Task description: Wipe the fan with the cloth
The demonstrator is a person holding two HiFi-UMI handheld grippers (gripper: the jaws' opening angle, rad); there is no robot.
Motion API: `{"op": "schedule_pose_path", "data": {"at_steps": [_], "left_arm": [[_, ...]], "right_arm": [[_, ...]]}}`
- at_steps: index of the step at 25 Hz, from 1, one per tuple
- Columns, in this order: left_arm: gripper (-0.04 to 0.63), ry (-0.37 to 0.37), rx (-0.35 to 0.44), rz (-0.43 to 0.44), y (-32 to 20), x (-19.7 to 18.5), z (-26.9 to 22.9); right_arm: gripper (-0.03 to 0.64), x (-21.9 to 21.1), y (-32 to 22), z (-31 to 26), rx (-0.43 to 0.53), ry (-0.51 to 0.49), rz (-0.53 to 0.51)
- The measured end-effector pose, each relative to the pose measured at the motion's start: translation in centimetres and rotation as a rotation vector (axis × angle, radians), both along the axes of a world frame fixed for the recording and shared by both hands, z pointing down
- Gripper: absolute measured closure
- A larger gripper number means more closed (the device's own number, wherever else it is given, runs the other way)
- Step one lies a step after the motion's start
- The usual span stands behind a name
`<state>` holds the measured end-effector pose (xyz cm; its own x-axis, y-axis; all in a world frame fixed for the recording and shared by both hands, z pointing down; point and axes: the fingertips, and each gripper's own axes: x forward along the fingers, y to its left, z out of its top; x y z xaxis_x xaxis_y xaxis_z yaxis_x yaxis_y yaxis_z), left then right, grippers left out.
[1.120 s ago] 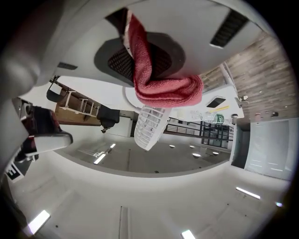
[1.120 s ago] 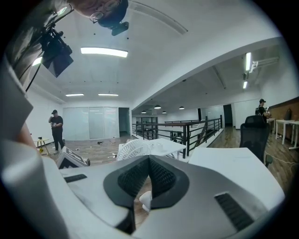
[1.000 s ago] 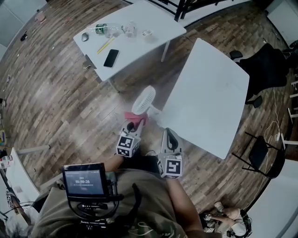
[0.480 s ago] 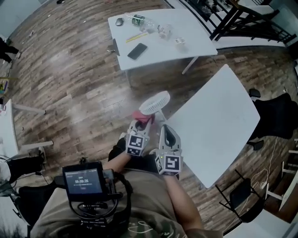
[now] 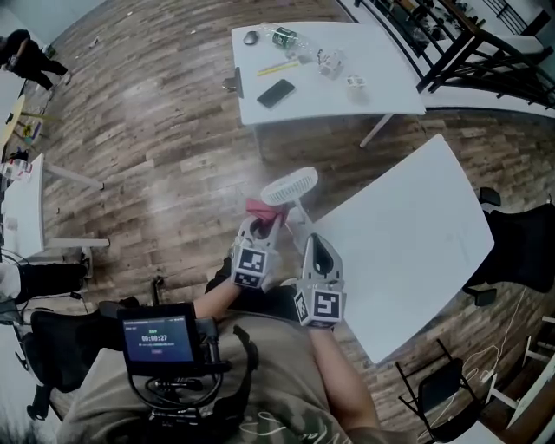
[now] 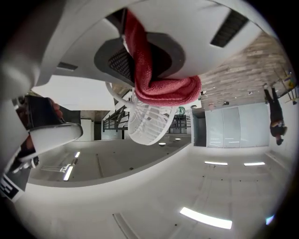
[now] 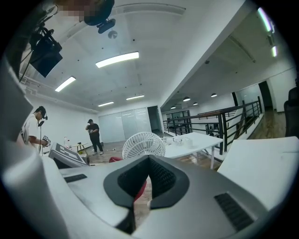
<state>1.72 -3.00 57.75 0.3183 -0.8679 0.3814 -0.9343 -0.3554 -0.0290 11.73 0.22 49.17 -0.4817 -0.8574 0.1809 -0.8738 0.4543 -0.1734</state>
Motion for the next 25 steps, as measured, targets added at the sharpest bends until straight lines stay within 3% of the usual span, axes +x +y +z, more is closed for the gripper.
{"op": "schedule_pose_path", "data": {"at_steps": [5, 11, 20, 23, 25], "left_arm": [[0.525, -0.061, 0.033, 0.03, 0.4, 0.2, -2.2], [0.525, -0.078, 0.065, 0.069, 0.6, 1.5, -4.9], [0.525, -0.063, 0.125, 0.107, 0.0, 4.1, -8.5], [0.525, -0.062, 0.113, 0.105, 1.2, 3.2, -6.8], [0.526, -0.023, 0.07, 0.061, 2.1, 2.1, -5.3]], "right_arm": [[0.612, 0.8, 0.1, -0.6, -0.011, -0.025, -0.014], [0.612, 1.4, 0.2, -1.7, 0.004, -0.051, -0.016], [0.612, 2.5, -0.1, -1.8, -0.007, -0.078, -0.003], [0.612, 2.8, -0.1, -1.6, -0.012, -0.077, 0.003], [0.612, 2.7, 0.0, -1.3, -0.016, -0.067, -0.001]]}}
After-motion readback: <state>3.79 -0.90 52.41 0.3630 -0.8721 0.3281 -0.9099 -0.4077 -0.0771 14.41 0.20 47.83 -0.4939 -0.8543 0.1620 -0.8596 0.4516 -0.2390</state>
